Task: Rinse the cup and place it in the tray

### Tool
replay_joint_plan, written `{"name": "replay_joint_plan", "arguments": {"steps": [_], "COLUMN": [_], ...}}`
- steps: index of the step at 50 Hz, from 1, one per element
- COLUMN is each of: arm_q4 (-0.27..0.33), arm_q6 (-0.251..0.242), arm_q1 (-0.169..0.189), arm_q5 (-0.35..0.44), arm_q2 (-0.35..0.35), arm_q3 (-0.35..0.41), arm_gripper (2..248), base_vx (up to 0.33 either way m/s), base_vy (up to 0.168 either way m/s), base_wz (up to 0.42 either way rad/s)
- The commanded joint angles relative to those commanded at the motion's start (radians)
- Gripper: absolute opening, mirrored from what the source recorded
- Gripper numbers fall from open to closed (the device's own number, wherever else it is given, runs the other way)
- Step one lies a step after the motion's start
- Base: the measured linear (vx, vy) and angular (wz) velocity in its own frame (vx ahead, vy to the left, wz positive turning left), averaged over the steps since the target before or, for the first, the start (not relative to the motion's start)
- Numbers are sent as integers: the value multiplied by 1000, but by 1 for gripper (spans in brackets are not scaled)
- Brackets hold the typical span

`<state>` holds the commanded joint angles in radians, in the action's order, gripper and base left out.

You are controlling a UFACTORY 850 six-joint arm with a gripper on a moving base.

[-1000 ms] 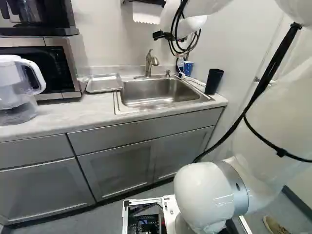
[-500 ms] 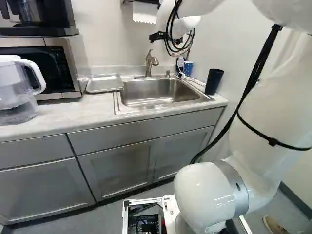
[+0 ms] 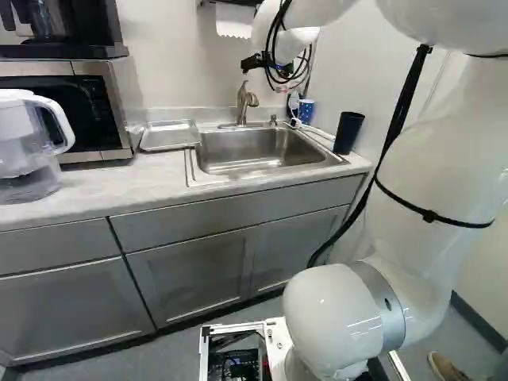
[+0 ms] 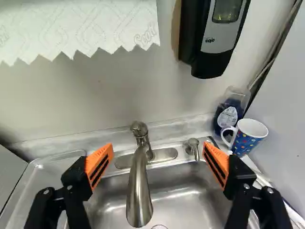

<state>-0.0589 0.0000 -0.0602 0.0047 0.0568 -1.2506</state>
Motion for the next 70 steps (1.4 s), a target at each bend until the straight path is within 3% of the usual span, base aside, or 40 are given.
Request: {"name": "replay_joint_plan", "arguments": {"steps": [36, 70], "arm_q4": [-22, -22], "arm_q6": [0, 0], "arm_q1": [3, 3], "arm_q5": [-48, -48], "arm_q2": [93, 112], "arm_q3": [-91, -76], "arm_gripper": [247, 247], "base_vx": [0, 0], "base_vy": [0, 0], "base_wz": [0, 0]}}
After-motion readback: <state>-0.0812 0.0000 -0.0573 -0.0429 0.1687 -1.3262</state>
